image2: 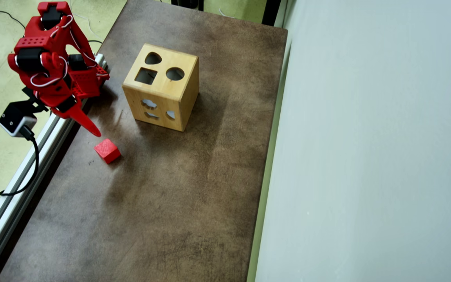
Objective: Pick and place the red cube on the square hole
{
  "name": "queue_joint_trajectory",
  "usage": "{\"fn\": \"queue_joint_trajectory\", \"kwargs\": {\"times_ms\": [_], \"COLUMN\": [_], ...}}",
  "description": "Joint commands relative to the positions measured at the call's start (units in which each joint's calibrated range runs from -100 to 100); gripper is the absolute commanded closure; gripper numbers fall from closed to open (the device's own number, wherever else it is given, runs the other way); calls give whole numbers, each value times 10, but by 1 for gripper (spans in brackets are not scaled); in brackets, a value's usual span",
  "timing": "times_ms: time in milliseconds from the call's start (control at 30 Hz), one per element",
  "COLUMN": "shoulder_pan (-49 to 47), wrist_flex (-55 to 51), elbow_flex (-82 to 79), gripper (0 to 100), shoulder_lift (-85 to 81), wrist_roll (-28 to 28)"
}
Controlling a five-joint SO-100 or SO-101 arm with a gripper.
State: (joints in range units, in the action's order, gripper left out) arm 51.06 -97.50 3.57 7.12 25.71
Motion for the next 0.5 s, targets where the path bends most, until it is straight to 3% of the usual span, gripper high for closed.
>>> {"fn": "queue_joint_trajectory", "kwargs": {"times_ms": [0,467], "shoulder_pan": [0,0], "wrist_flex": [-3,1], "elbow_flex": [11,21], "gripper": [41,41], "shoulder_lift": [43,68], "wrist_roll": [-2,3]}}
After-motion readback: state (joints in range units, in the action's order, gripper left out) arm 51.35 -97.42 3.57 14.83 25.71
